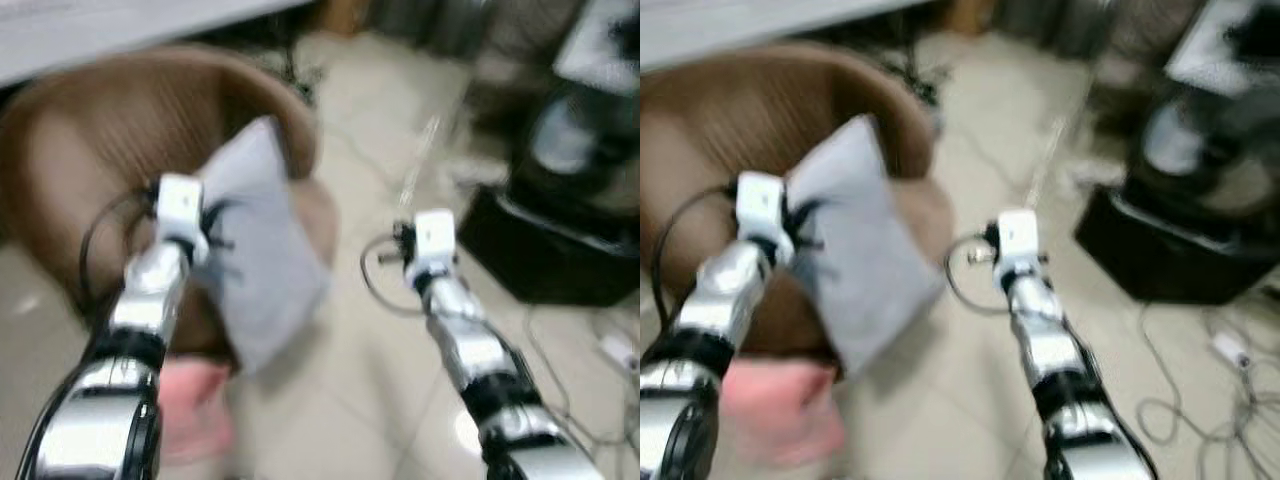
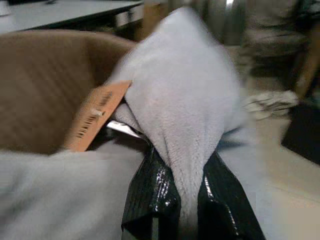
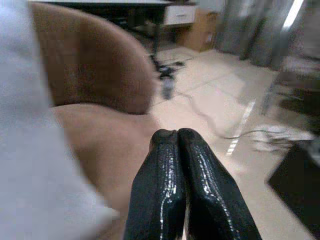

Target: Move the pillow to the sofa from floor

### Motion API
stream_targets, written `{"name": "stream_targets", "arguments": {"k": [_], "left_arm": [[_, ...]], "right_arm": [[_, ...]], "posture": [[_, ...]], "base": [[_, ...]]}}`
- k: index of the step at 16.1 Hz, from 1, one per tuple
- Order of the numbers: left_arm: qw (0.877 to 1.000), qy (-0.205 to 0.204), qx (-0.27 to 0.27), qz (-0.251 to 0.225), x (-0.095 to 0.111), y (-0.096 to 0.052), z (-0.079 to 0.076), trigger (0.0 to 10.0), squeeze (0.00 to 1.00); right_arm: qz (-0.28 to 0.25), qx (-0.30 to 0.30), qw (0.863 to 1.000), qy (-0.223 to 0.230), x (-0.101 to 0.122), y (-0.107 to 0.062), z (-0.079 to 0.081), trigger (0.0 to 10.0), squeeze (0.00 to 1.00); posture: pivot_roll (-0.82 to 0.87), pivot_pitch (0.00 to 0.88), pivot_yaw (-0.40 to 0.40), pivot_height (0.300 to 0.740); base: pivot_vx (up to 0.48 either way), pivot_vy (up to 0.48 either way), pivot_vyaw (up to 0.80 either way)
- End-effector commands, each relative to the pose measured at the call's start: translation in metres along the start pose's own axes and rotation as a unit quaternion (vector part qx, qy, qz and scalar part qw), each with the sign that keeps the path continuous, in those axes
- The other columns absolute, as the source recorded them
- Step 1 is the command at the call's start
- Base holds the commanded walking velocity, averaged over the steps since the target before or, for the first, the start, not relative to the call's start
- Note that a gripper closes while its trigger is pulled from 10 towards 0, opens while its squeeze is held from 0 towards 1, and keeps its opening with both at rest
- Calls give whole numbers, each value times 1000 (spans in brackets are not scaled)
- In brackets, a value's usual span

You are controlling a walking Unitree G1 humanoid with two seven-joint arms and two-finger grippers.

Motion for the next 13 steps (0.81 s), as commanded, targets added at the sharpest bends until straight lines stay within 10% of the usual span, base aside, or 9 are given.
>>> {"name": "stream_targets", "arguments": {"k": [1,13], "left_arm": [[999,2,-16,-37,21,7,-15,0,380],[1000,-4,-7,-30,16,5,-11,0,373]], "right_arm": [[9,-22,1000,-4,-4,-5,-18,10000,0],[20,-9,1000,-2,-12,-10,-10,10000,0]], "posture": [[-72,0,-66,740],[-61,36,-67,740]], "base": [[469,0,0],[452,22,0]]}}
Point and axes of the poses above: a point about 5 cm out from each wrist's last joint towards the gripper, its own y axis pointing out of the wrist towards the gripper, its own x axis along the axis of the wrist's last joint, z = x × y, the point moved 6 cm from there along y, pointing out of the wrist towards the gripper, and after that the axes turned 7 degrees about y, right-handed, at the moved point
